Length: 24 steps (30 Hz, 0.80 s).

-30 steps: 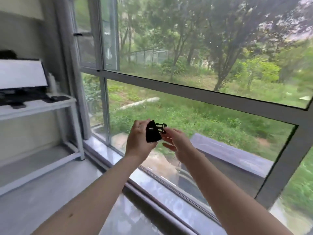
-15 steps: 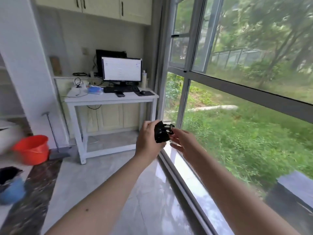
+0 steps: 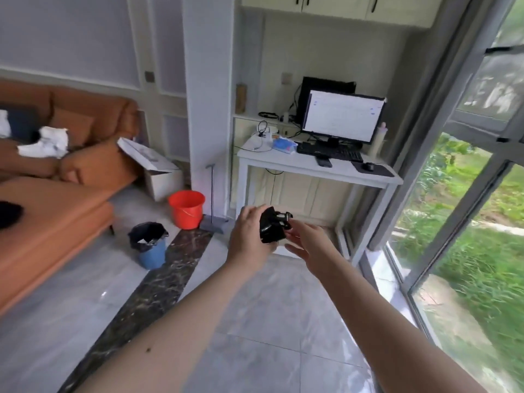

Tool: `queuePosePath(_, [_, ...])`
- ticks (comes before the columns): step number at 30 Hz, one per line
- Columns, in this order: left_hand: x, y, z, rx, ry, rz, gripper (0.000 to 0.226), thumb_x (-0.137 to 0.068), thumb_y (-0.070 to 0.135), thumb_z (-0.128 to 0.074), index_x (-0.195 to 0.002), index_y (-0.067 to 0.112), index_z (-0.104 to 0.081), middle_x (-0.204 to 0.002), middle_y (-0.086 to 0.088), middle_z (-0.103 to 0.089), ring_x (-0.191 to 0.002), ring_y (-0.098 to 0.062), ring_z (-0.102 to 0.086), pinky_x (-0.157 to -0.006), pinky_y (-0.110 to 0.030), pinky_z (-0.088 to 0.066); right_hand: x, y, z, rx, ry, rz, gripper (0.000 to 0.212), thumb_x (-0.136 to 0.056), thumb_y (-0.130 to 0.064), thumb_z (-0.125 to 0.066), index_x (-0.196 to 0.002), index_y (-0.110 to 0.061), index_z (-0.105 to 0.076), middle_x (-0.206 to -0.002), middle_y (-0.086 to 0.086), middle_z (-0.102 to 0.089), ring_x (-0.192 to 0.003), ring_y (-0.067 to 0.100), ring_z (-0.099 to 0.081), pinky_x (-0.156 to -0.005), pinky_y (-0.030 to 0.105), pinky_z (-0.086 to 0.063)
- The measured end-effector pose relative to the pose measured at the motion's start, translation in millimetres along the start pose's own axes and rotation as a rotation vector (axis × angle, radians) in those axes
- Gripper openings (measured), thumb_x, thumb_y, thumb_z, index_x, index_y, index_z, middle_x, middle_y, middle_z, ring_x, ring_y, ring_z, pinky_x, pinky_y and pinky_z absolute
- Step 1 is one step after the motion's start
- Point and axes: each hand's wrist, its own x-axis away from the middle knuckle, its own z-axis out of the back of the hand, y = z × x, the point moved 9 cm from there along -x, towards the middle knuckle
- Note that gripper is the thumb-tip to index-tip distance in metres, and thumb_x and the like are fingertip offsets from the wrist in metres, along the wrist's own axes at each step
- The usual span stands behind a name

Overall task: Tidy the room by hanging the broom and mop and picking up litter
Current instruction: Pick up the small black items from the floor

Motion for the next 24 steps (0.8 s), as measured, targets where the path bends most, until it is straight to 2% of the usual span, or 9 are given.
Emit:
queuePosePath(3, [-22.7,-61.4,16.9,-0.028,0.044,0.060,0.074,-0.060,0.010,-0.081,-0.128,0.020,-0.053,-0.118,-0.004,-0.050,-0.107,-0.022,-0.057,-0.089,-0.028,-0.048,-42.4,17.6,-57.4,0.035,-0.071,-0.056,0.017,-0.094,-0.017,-0.053,-0.078,-0.013,-0.057,-0.072,0.001,-0.056,-0.068,0.010,-0.056,-0.069,0.026,-0.052])
queuePosePath(7, [-58.5,-146.0,39.6,-0.092,0.082,0.131,0.073,-0.064,0.016,-0.080,-0.131,0.021,-0.051,-0.123,-0.002,-0.050,-0.108,-0.019,-0.056,-0.082,-0.020,-0.042,-102.9,40.2,-136.0,0.069,-0.140,-0.110,0.017,-0.095,-0.016,-0.053,-0.078,-0.013,-0.057,-0.073,0.002,-0.056,-0.069,0.011,-0.055,-0.069,0.027,-0.052])
queuePosePath(11, [-101.6,-220.7,63.5,-0.080,0.070,0.193,0.071,-0.064,0.012,-0.080,-0.130,0.014,-0.052,-0.120,-0.009,-0.050,-0.111,-0.025,-0.054,-0.092,-0.029,-0.044,-160.0,56.9,-211.3,0.108,-0.195,-0.155,0.010,-0.095,-0.018,-0.054,-0.092,-0.010,-0.060,-0.079,0.002,-0.061,-0.073,0.010,-0.057,-0.070,0.027,-0.052])
queuePosePath(14, [-136.6,-275.5,78.8,-0.104,0.043,0.240,0.072,-0.065,0.015,-0.080,-0.131,0.012,-0.051,-0.122,-0.011,-0.049,-0.114,-0.026,-0.053,-0.099,-0.037,-0.045,-200.2,65.2,-264.3,0.117,-0.222,-0.189,0.015,-0.095,-0.017,-0.054,-0.081,-0.014,-0.059,-0.076,0.000,-0.061,-0.069,0.008,-0.057,-0.069,0.026,-0.051])
queuePosePath(16, [-160.1,-311.0,85.1,-0.119,0.035,0.266,0.073,-0.064,0.015,-0.081,-0.131,0.013,-0.051,-0.123,-0.009,-0.049,-0.114,-0.026,-0.054,-0.098,-0.039,-0.047,-229.7,70.0,-296.9,0.129,-0.229,-0.220,0.013,-0.095,-0.016,-0.053,-0.084,-0.011,-0.057,-0.074,0.001,-0.060,-0.067,0.007,-0.057,-0.068,0.026,-0.052])
queuePosePath(21, [-215.6,-393.4,86.9,-0.135,0.021,0.321,0.074,-0.065,0.017,-0.081,-0.131,0.016,-0.050,-0.120,-0.006,-0.048,-0.113,-0.023,-0.054,-0.094,-0.024,-0.042,-303.9,81.4,-364.4,0.165,-0.260,-0.261,0.009,-0.095,-0.015,-0.051,-0.099,-0.009,-0.056,-0.081,0.003,-0.061,-0.072,0.012,-0.059,-0.085,0.034,-0.051])
queuePosePath(22, [-226.6,-409.6,87.7,-0.138,0.022,0.333,0.073,-0.064,0.017,-0.082,-0.131,0.016,-0.050,-0.120,-0.006,-0.048,-0.113,-0.022,-0.054,-0.092,-0.022,-0.040,-319.2,84.4,-377.1,0.168,-0.276,-0.272,0.010,-0.096,-0.016,-0.051,-0.099,-0.009,-0.057,-0.084,0.004,-0.062,-0.076,0.014,-0.059,-0.085,0.034,-0.052])
queuePosePath(24, [-253.8,-446.4,87.8,-0.143,0.019,0.350,0.073,-0.064,0.016,-0.082,-0.130,0.016,-0.051,-0.120,-0.005,-0.049,-0.113,-0.022,-0.053,-0.092,-0.021,-0.039,-355.7,89.9,-407.4,0.167,-0.323,-0.287,0.013,-0.096,-0.014,-0.049,-0.090,-0.008,-0.059,-0.081,0.004,-0.063,-0.072,0.013,-0.060,-0.072,0.028,-0.053])
